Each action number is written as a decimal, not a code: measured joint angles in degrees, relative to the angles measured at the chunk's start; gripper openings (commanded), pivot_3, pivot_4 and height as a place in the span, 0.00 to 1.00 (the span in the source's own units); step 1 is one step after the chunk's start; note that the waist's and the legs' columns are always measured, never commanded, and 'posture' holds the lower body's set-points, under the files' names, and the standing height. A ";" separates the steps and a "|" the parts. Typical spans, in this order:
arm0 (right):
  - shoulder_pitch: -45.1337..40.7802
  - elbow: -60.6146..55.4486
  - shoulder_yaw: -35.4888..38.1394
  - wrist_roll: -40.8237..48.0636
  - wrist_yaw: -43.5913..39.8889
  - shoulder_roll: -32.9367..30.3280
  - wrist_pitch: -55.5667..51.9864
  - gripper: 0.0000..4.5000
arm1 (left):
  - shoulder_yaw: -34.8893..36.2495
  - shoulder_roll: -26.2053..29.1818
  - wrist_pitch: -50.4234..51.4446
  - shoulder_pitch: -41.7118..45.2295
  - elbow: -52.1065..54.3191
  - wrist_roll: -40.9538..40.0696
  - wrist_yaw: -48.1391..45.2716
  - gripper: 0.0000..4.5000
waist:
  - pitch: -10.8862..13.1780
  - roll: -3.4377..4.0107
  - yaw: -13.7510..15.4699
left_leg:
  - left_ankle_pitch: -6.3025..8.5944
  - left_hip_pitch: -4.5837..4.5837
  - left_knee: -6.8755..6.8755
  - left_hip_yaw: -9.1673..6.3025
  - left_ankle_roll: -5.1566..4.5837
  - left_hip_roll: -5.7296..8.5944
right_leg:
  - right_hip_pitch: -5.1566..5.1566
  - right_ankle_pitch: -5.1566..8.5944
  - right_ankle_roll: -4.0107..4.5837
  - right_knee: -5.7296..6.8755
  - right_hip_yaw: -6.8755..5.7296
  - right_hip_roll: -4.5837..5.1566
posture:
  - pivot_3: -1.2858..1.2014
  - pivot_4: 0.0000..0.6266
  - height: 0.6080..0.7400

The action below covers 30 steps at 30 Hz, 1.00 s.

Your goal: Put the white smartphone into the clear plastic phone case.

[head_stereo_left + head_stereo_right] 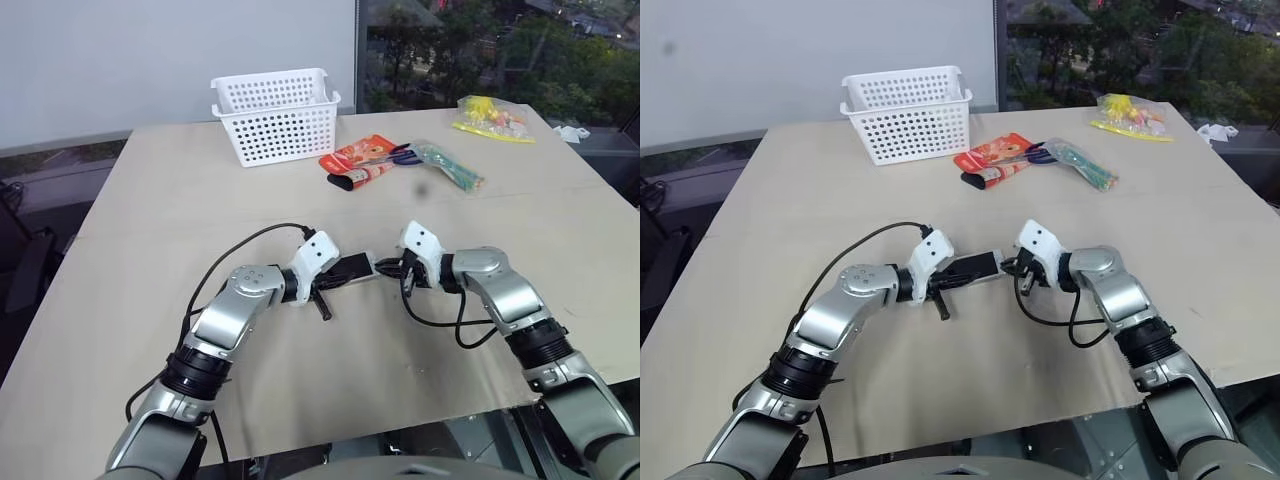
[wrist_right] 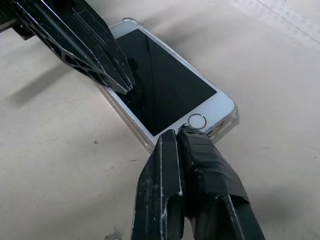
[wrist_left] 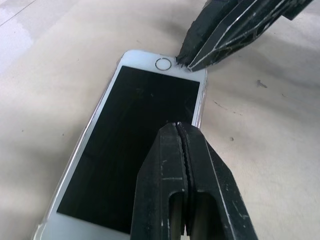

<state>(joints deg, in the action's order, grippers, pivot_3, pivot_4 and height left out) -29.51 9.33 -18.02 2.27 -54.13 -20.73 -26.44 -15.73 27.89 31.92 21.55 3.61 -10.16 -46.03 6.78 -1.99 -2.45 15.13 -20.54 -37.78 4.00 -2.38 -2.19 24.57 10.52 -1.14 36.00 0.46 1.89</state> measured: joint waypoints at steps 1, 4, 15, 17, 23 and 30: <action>-0.07 -0.06 -0.55 -0.68 0.40 0.29 -0.02 0.00 | 0.00 0.00 0.01 -0.12 -0.15 0.02 0.06 0.00 | -0.14 0.03 0.01 | 0.01 0.09 0.02 -0.20 0.01 -0.01 | 0.01 0.00 0.00 -0.10 -0.31 0.06 | 0.52 0.24 1.00; -0.07 -0.43 -1.45 -1.69 0.62 0.31 -0.16 0.00 | 0.01 0.00 0.02 -0.54 -0.19 0.04 0.11 0.00 | -0.31 0.05 0.04 | 0.02 0.33 0.31 -0.22 0.03 0.02 | 0.00 0.00 0.00 -0.14 -0.52 0.12 | 0.52 0.24 1.00; -0.88 0.32 -2.84 -3.46 0.64 2.18 -0.61 0.00 | 0.09 -0.01 0.00 -1.04 -0.21 0.45 0.27 0.00 | -0.45 0.19 0.06 | 0.37 0.83 0.58 -1.30 0.62 0.05 | -0.41 0.11 0.15 -0.57 -1.35 0.23 | 0.52 0.24 1.00; -1.49 0.92 -3.56 -4.14 0.65 2.97 -0.60 0.00 | 0.12 -0.01 -0.08 -1.12 -0.26 0.55 0.30 0.00 | -0.46 0.22 0.05 | 0.57 0.90 0.57 -1.62 0.95 0.05 | -0.51 0.12 0.15 -0.63 -1.63 0.25 | 0.52 0.24 1.00; -1.97 2.66 -4.17 -4.32 0.28 4.25 0.50 0.00 | 0.18 -0.01 -0.17 -1.44 -0.27 0.95 0.57 0.00 | -0.66 0.79 0.07 | 0.88 1.15 0.61 -2.89 1.44 0.06 | -0.64 0.12 0.14 -1.20 -2.99 0.28 | 0.52 0.24 1.00; 1.09 6.42 -1.63 -0.91 -0.77 6.86 10.58 0.00 | 1.07 0.00 -0.36 -1.60 -0.08 0.93 0.72 0.00 | -0.35 0.89 -0.01 | 1.15 1.68 1.10 -3.08 1.86 0.05 | -0.64 0.12 0.14 -1.22 -3.34 0.20 | 0.52 0.24 1.00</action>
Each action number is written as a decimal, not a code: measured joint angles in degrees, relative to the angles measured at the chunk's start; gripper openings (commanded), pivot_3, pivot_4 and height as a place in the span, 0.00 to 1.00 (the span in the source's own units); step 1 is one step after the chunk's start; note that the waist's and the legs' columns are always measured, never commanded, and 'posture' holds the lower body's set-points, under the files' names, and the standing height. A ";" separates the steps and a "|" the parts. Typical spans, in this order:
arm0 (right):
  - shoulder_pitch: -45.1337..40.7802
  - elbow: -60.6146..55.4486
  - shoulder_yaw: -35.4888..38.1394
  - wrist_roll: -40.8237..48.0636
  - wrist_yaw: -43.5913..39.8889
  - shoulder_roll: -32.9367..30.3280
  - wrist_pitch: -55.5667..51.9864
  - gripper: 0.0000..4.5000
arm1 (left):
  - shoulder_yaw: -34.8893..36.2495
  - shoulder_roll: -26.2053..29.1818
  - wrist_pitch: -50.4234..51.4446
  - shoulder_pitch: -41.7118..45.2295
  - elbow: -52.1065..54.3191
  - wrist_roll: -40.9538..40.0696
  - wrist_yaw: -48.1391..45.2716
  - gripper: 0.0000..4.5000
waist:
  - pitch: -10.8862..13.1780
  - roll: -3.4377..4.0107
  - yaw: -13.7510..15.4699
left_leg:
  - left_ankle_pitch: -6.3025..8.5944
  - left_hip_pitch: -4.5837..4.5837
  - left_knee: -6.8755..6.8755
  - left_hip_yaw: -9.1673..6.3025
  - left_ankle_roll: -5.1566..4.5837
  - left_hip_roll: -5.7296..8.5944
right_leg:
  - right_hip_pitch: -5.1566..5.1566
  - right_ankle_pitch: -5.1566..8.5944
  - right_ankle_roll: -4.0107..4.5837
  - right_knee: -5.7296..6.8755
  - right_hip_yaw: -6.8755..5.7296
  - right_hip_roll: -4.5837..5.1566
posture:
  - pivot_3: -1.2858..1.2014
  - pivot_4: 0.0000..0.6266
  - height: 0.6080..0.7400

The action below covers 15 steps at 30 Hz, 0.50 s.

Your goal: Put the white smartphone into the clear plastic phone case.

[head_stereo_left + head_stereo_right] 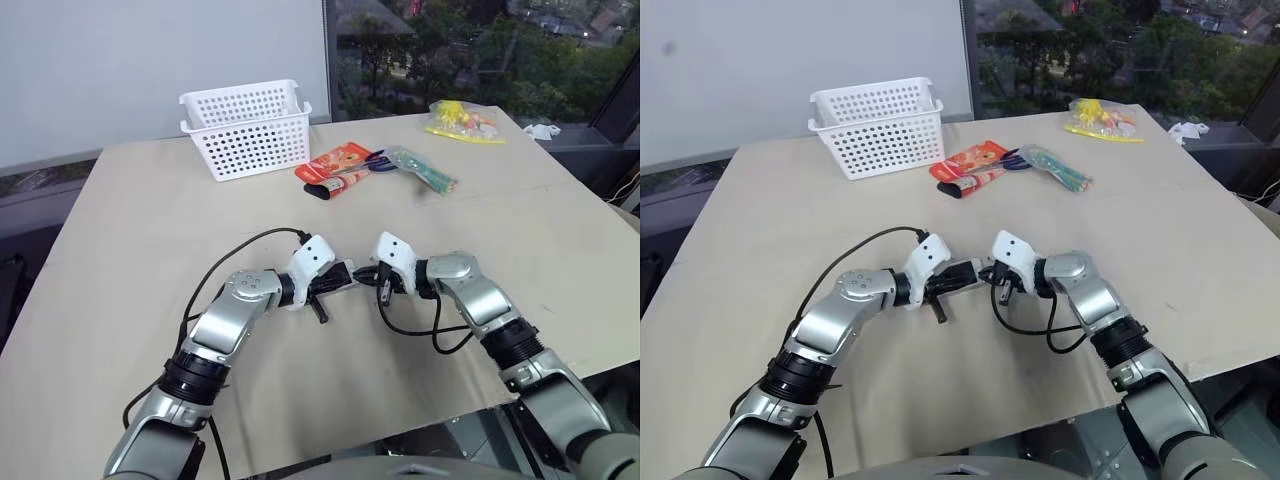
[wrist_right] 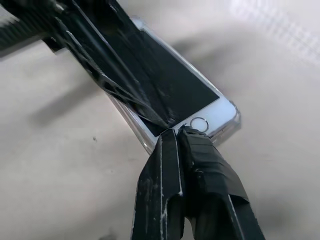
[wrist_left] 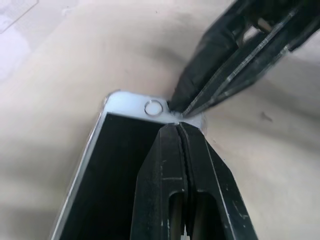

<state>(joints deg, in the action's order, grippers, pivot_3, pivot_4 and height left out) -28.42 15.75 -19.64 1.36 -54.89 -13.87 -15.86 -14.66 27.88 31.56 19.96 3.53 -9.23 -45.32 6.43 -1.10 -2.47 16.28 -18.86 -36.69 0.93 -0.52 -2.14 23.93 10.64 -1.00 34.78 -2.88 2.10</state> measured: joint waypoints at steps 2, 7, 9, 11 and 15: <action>1.12 -0.02 0.88 2.08 -1.28 0.08 1.73 0.00 | 0.53 0.05 -0.21 -0.01 0.41 0.00 -0.06 0.00 | 0.24 -0.02 -0.05 | 0.02 0.03 0.13 0.01 0.02 -0.02 | 0.07 0.00 0.00 0.00 -0.03 -0.05 | 0.52 0.24 1.00; 4.14 1.23 4.49 7.67 -3.82 2.43 6.82 0.00 | 1.18 1.26 -0.51 -0.26 1.98 -0.14 -0.96 0.00 | 0.66 -0.03 -0.04 | 0.45 0.01 0.40 0.02 -0.36 -0.07 | 0.26 0.19 0.37 0.17 0.20 -0.67 | 0.52 0.24 1.00; 5.26 1.63 6.09 10.13 -4.69 3.34 7.27 0.00 | 1.29 1.67 -0.51 -0.50 2.41 -0.22 -1.29 0.00 | 0.96 -0.02 -0.02 | 0.67 -0.03 0.40 0.04 -0.57 -0.10 | 0.32 0.38 0.98 0.27 0.33 -1.03 | 0.52 0.24 1.00; 5.48 1.74 6.71 11.52 -5.45 3.76 7.33 0.00 | 1.34 1.83 -0.64 -0.68 2.73 -0.48 -1.59 0.00 | 1.29 -0.07 0.21 | 0.82 -0.17 0.40 0.04 -0.59 -0.08 | 0.64 0.61 1.39 0.64 0.50 -1.02 | 0.52 0.24 1.00; 5.79 -0.28 7.83 16.14 -8.03 4.70 7.31 0.00 | 1.78 1.88 -0.74 -0.65 3.20 -0.55 -1.67 0.00 | 1.45 -0.10 0.48 | 0.84 -0.80 0.30 0.06 -0.58 -0.03 | 1.29 0.66 1.49 0.88 0.58 -0.99 | 0.52 0.24 1.00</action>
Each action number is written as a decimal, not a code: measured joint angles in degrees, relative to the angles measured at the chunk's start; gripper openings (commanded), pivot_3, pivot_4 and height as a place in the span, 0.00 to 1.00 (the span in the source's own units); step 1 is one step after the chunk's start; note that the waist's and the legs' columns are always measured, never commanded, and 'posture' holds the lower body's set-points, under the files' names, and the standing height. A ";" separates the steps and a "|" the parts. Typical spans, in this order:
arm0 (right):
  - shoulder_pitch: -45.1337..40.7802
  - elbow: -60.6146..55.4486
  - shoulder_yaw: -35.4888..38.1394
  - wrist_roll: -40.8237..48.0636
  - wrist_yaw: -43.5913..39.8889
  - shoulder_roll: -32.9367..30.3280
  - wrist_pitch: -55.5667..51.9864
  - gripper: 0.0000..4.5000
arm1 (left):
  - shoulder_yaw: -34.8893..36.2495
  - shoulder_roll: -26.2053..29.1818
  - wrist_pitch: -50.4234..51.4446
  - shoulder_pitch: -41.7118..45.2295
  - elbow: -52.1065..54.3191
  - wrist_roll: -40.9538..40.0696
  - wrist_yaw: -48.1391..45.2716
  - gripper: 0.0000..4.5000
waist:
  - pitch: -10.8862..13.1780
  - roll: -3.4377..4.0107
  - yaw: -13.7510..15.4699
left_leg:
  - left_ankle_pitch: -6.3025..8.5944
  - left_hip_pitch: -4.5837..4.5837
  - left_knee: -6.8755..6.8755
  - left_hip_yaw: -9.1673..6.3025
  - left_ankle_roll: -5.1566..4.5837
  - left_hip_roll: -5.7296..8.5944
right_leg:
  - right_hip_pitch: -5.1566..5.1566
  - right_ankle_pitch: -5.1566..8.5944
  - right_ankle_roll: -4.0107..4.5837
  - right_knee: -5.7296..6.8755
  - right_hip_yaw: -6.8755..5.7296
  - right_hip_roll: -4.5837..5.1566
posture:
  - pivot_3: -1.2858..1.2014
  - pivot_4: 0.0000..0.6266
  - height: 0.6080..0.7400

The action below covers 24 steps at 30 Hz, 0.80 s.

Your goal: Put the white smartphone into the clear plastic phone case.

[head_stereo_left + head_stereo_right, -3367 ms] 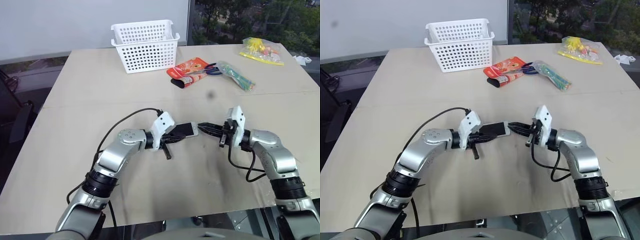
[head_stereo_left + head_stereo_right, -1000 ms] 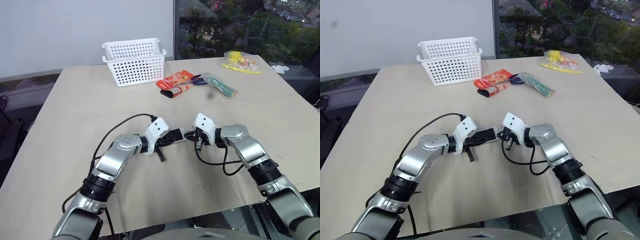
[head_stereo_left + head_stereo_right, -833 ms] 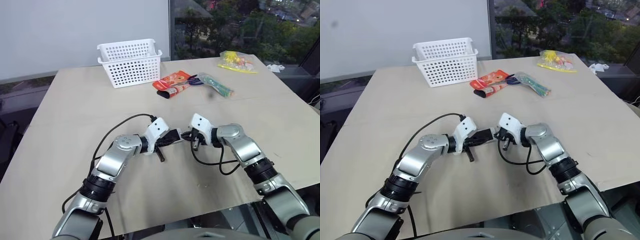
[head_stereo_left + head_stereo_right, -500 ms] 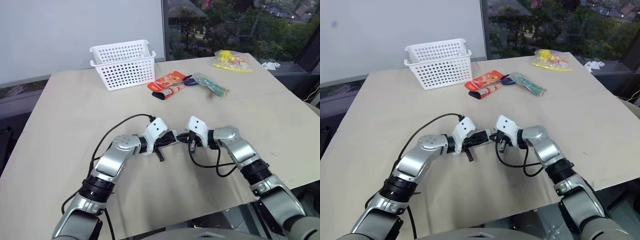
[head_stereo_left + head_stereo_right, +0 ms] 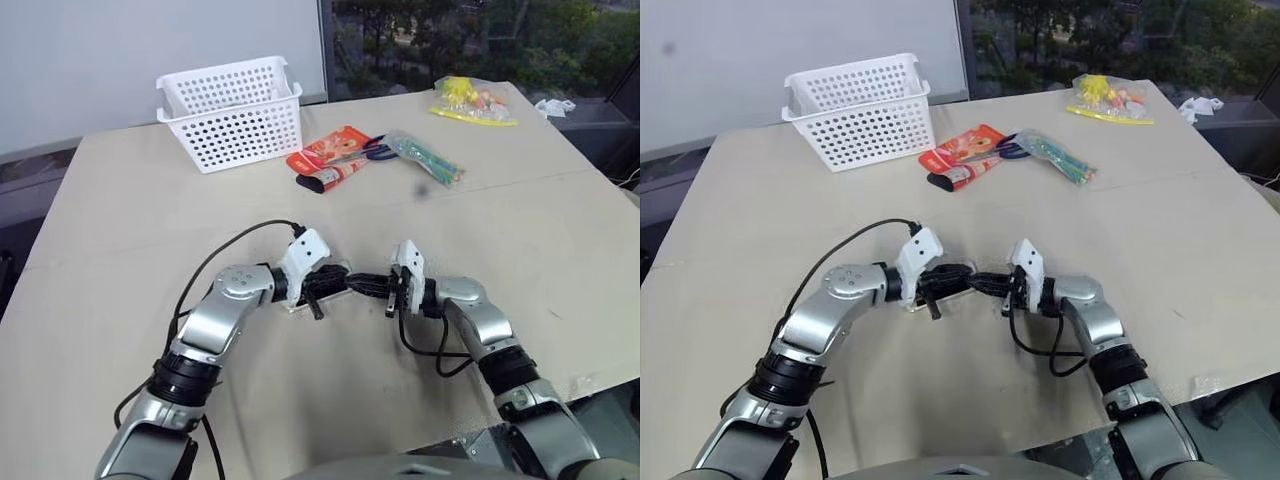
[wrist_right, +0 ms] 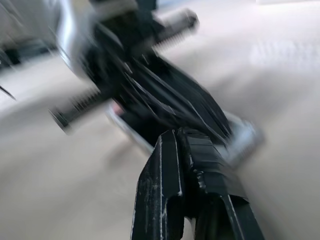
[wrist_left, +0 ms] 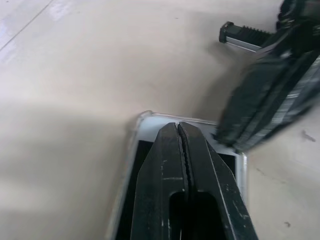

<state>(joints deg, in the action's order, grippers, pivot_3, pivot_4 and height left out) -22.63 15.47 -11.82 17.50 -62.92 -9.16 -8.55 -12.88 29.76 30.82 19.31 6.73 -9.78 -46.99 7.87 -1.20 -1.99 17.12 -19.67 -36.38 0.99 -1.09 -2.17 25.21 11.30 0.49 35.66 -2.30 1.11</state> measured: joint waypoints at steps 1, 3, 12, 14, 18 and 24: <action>0.18 -1.18 0.88 1.61 -0.72 0.11 0.07 0.00 | 0.01 0.00 0.00 -0.06 0.08 0.00 0.00 0.00 | 0.08 -0.01 0.06 | 0.00 -0.04 -0.05 0.00 0.00 -0.01 | 0.03 0.00 0.00 0.01 0.00 0.04 | 0.52 0.24 1.00; 0.41 -3.26 2.72 4.30 -1.70 0.36 0.37 0.00 | 0.07 0.09 0.00 -0.38 0.20 0.00 0.02 0.00 | 0.14 -0.05 0.05 | 0.00 -0.04 -0.08 0.05 -0.01 0.01 | 0.02 0.00 -0.01 0.01 0.08 0.08 | 0.52 0.24 1.00; -1.23 -0.56 1.84 -0.66 1.89 -3.05 1.27 0.00 | 1.80 4.03 0.84 -3.82 4.29 -0.35 -0.30 0.00 | 0.47 -0.11 0.04 | 0.00 0.00 -0.10 0.09 -0.01 0.06 | 0.03 0.00 0.00 0.11 0.19 -0.05 | 0.52 0.24 1.00; -2.24 1.16 0.38 -3.42 2.36 -4.11 2.02 0.00 | 2.12 4.74 1.06 -4.66 5.33 -0.45 -0.23 0.00 | 0.49 -0.11 0.00 | 0.00 0.01 -0.10 0.11 -0.01 0.06 | 0.04 0.00 0.00 0.12 0.21 -0.07 | 0.52 0.24 1.00; -4.04 2.96 -3.58 -8.78 2.01 -6.19 4.42 0.00 | 2.33 6.47 1.31 -6.39 7.66 -0.46 -0.04 0.00 | 0.51 -0.10 -0.04 | 0.00 0.03 -0.12 0.14 -0.01 0.06 | 0.04 0.00 0.00 0.16 0.26 -0.08 | 0.52 0.24 1.00; -6.21 2.14 -6.99 -13.16 2.35 -8.28 6.27 0.00 | 3.27 6.57 -0.30 -7.37 8.01 -0.53 0.70 0.00 | 0.49 -0.10 -0.07 | 0.00 0.11 -0.13 0.20 -0.01 0.05 | 0.02 0.00 0.00 0.20 0.34 -0.08 | 0.52 0.24 1.00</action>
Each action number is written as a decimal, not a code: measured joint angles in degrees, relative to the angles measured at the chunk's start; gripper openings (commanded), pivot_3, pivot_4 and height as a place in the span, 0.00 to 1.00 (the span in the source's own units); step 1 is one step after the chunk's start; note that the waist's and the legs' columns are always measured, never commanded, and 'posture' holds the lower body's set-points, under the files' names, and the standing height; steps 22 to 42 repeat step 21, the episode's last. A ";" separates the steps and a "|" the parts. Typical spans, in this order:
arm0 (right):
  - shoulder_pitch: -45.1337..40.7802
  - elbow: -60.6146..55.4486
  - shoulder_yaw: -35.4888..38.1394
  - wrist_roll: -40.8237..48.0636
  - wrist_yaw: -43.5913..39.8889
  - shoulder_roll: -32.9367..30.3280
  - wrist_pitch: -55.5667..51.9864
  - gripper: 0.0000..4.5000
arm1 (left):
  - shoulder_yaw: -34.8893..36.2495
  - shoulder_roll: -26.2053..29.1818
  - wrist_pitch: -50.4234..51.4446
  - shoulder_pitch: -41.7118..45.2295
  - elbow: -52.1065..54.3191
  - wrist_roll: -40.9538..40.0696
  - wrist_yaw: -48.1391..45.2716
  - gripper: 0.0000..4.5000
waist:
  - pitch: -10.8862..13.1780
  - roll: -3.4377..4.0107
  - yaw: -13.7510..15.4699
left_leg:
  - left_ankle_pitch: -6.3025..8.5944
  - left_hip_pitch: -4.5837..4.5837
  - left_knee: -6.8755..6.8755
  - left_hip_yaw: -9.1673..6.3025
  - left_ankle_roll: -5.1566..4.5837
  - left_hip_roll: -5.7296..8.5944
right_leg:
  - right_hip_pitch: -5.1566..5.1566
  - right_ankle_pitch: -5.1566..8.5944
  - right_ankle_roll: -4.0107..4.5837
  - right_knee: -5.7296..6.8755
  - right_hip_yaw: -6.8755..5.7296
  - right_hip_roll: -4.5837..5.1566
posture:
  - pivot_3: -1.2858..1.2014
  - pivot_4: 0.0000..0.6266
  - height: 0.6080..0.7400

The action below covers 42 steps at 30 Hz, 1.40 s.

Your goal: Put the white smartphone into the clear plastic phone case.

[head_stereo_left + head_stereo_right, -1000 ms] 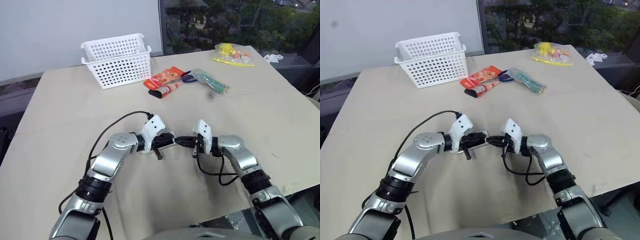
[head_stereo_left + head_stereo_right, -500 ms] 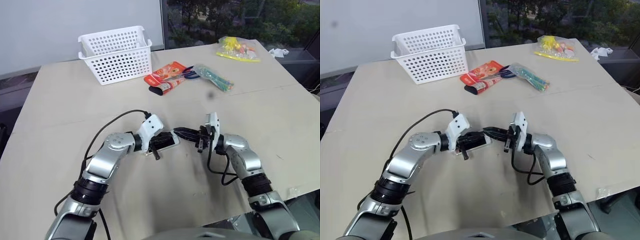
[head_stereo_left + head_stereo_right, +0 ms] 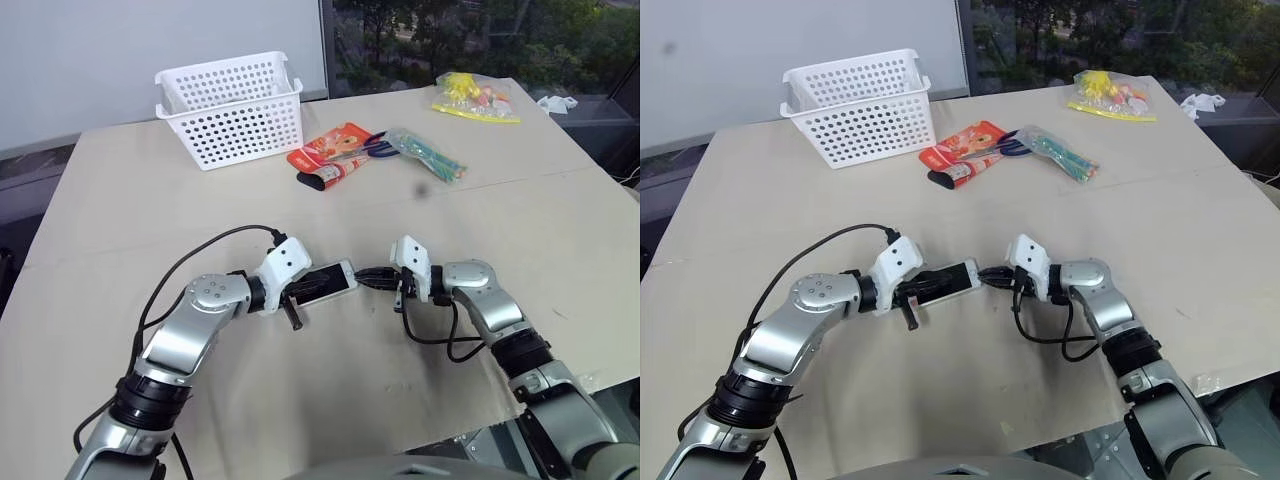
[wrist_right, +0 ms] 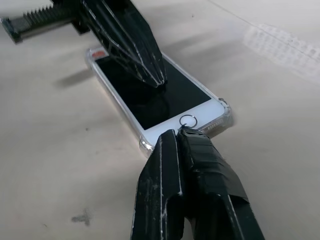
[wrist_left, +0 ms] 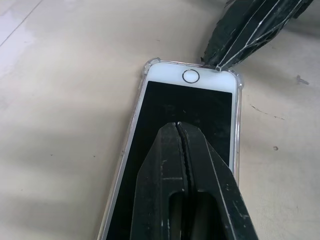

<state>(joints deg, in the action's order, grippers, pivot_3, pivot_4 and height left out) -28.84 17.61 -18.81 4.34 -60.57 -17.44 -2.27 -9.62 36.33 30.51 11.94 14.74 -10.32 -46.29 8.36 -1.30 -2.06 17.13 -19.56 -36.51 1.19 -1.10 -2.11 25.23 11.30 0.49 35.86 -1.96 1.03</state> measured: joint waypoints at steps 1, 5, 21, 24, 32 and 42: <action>-0.27 -0.28 -0.37 -0.45 0.29 -0.32 0.16 0.00 | 0.65 -0.65 -0.88 -0.43 -0.05 -0.40 0.20 0.00 | 0.00 0.00 0.00 | 0.00 0.02 0.00 0.01 0.00 0.00 | -0.01 0.00 0.00 0.02 0.02 0.00 | 0.52 0.24 1.00; 0.51 -0.76 1.91 2.49 0.79 0.77 -0.17 0.00 | 7.24 -5.70 -1.45 -3.70 0.39 -7.57 0.82 0.00 | 0.36 -0.20 0.06 | 0.00 -0.32 -0.45 -0.04 0.01 -0.07 | 0.40 -0.14 0.18 0.13 -0.10 -0.05 | 0.52 0.24 1.00; 8.18 -5.73 18.81 19.54 -8.43 -14.49 -9.37 1.00 | 29.42 -0.49 -8.15 -30.70 6.42 -12.24 0.85 0.55 | 1.33 -0.32 2.08 | 0.09 -0.54 -0.68 -0.02 -0.04 0.02 | 0.41 -0.19 0.25 -0.02 -0.13 0.20 | 0.52 0.24 1.00; 8.18 -5.73 18.81 19.54 -8.43 -14.49 -9.37 1.00 | 29.42 -0.49 -8.15 -30.70 6.42 -12.24 0.85 0.55 | 1.33 -0.32 2.08 | 0.09 -0.54 -0.68 -0.02 -0.04 0.02 | 0.41 -0.19 0.25 -0.02 -0.13 0.20 | 0.52 0.24 1.00; 8.18 -5.73 18.81 19.54 -8.43 -14.49 -9.37 1.00 | 29.42 -0.49 -8.15 -30.70 6.42 -12.24 0.85 0.55 | 1.33 -0.32 2.08 | 0.09 -0.54 -0.68 -0.02 -0.04 0.02 | 0.41 -0.19 0.25 -0.02 -0.13 0.20 | 0.52 0.24 1.00; 8.18 -5.73 18.81 19.54 -8.43 -14.49 -9.37 1.00 | 29.42 -0.49 -8.15 -30.70 6.42 -12.24 0.85 0.55 | 1.33 -0.32 2.08 | 0.09 -0.54 -0.68 -0.02 -0.04 0.02 | 0.41 -0.19 0.25 -0.02 -0.13 0.20 | 0.52 0.24 1.00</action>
